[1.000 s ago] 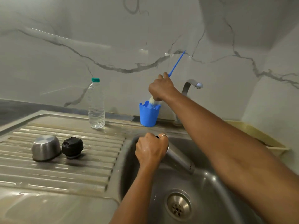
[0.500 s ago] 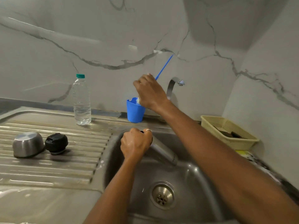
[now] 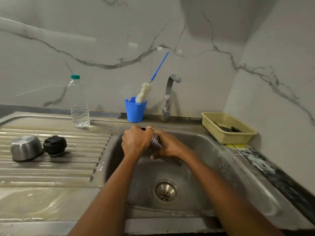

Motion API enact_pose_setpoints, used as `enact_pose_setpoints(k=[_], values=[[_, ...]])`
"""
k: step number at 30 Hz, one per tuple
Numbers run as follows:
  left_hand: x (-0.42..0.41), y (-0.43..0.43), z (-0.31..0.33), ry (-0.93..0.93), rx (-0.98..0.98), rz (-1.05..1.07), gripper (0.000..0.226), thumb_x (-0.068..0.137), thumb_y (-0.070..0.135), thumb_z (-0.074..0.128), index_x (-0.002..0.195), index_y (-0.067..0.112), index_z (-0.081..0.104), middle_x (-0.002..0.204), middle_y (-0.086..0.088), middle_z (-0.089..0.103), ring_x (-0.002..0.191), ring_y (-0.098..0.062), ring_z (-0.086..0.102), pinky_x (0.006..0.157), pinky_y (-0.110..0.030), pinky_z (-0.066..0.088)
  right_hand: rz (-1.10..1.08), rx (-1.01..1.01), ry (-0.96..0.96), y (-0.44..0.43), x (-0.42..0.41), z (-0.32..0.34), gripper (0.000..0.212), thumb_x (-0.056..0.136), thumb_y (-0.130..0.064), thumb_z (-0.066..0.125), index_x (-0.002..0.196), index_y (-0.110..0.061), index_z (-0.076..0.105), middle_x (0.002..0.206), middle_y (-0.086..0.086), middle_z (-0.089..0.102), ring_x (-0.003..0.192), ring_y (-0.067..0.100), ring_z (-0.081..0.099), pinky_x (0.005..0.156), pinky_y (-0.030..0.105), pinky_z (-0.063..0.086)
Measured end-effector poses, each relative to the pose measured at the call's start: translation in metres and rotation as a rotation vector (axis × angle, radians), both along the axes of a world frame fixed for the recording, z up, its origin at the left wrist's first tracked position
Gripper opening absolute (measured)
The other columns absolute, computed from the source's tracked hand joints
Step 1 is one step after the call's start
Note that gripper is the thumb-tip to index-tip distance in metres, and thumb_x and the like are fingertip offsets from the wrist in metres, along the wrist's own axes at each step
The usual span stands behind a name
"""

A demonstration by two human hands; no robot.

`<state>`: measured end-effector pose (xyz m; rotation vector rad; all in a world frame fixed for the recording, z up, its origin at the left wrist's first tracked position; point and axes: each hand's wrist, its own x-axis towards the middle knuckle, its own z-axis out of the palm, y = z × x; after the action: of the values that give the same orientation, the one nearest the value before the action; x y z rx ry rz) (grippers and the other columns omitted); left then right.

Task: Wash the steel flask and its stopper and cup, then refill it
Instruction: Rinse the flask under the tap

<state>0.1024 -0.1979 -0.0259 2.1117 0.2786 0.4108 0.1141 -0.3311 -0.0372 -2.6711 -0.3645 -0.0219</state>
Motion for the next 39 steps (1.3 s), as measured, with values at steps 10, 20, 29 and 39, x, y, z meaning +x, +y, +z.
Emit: enact_pose_setpoints(k=[10, 20, 29, 39], values=[[0.014, -0.007, 0.004, -0.105, -0.065, 0.054, 0.059, 0.099, 0.066, 0.037, 0.083, 0.018, 0.066, 0.077, -0.002, 0.061, 0.071, -0.018, 0.054, 0.062, -0.032, 0.035, -0.299, 0.305, -0.145, -0.022, -0.005, 0.004, 0.062, 0.065, -0.061, 0.081, 0.113, -0.029, 0.061, 0.108, -0.004, 0.072, 0.095, 0.02, 0.069, 0.086, 0.043, 0.059], [0.107, -0.048, 0.038, -0.092, 0.187, -0.184, 0.02, 0.091, 0.024, 0.056, 0.086, 0.015, 0.074, 0.087, -0.005, 0.07, 0.088, -0.026, 0.065, 0.07, -0.035, 0.05, -0.531, 0.636, -0.104, -0.041, 0.016, -0.016, 0.052, 0.066, -0.064, 0.076, 0.094, -0.021, 0.071, 0.089, -0.002, 0.072, 0.08, 0.019, 0.071, 0.078, 0.04, 0.062], [0.166, -0.081, 0.019, -0.016, 0.308, -0.125, 0.06, 0.094, 0.065, 0.054, 0.097, 0.007, 0.066, 0.093, -0.009, 0.061, 0.085, -0.028, 0.055, 0.072, -0.038, 0.044, -0.527, 0.629, -0.081, -0.042, 0.037, -0.028, 0.053, 0.073, -0.056, 0.079, 0.108, -0.017, 0.072, 0.1, 0.002, 0.073, 0.091, 0.024, 0.072, 0.077, 0.033, 0.059], [0.161, -0.081, 0.022, 0.015, 0.217, -0.171, 0.055, 0.103, 0.049, 0.045, 0.117, -0.001, 0.065, 0.111, -0.02, 0.062, 0.108, -0.038, 0.059, 0.08, -0.037, 0.039, -0.5, 0.636, -0.073, -0.037, 0.04, -0.027, 0.055, 0.067, -0.059, 0.077, 0.104, -0.019, 0.073, 0.097, 0.001, 0.074, 0.087, 0.022, 0.072, 0.077, 0.036, 0.061]])
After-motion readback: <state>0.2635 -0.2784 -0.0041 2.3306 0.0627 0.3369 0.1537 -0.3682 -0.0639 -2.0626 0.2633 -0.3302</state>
